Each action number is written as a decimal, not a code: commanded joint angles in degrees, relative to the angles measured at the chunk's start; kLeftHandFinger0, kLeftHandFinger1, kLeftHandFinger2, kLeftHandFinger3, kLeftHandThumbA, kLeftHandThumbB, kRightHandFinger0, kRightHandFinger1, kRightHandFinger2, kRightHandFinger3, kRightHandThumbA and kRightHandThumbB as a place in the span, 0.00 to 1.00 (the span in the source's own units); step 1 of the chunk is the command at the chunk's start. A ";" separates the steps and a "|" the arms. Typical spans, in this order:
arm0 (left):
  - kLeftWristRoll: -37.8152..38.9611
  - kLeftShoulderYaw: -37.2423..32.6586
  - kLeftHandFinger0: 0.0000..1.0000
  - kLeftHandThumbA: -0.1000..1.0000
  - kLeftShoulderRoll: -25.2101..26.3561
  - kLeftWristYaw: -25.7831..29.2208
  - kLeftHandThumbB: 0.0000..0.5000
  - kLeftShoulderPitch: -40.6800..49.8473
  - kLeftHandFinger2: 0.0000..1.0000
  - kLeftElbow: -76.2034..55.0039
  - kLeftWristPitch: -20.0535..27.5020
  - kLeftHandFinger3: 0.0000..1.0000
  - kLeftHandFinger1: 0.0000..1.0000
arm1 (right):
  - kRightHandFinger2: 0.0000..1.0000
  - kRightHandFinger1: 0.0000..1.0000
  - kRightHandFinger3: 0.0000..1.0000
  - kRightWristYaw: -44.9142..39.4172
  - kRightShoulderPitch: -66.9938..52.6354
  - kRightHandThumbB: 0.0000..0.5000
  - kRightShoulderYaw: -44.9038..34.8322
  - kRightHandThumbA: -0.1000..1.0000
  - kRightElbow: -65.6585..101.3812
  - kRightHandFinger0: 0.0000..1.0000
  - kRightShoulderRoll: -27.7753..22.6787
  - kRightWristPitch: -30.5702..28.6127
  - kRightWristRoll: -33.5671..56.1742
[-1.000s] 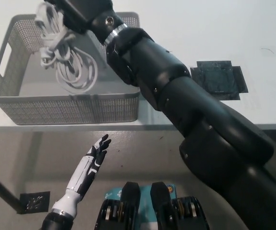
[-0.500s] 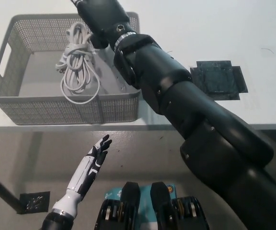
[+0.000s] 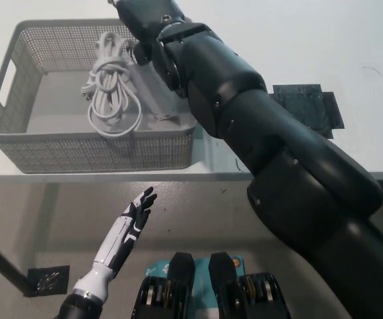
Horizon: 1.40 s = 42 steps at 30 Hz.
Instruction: Use the right hand to pick up a power strip and put it into a container on the left side
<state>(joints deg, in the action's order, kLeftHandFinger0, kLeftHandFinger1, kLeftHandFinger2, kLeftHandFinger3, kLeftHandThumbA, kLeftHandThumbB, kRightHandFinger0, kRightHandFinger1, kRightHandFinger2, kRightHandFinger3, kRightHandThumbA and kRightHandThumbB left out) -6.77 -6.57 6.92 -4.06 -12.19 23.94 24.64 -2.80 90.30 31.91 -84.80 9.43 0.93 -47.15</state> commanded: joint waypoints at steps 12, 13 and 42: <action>-0.62 -0.40 1.00 1.00 0.89 -1.08 0.27 -1.92 1.00 -2.02 1.22 1.00 1.00 | 1.00 1.00 1.00 -57.98 13.05 1.00 -5.51 0.81 4.10 1.00 -8.59 -5.05 11.83; -1.03 -0.48 1.00 1.00 0.98 -0.93 0.28 -1.97 1.00 -1.94 1.54 1.00 1.00 | 1.00 1.00 1.00 -59.18 12.94 1.00 -5.72 0.81 4.25 1.00 -9.10 -5.08 12.17; -2.95 -0.52 1.00 1.00 0.66 0.14 0.27 -1.95 1.00 -1.55 1.50 1.00 1.00 | 1.00 1.00 1.00 -43.70 -11.68 0.84 -50.49 1.00 94.30 1.00 -33.12 26.00 63.56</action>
<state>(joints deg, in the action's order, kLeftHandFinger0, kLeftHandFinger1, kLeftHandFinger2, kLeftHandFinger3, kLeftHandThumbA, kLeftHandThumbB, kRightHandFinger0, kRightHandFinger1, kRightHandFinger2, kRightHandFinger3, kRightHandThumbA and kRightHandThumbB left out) -7.45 -6.56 6.69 -4.24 -12.07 24.10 24.51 -39.46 73.60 6.79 -46.70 -7.37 9.93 -27.25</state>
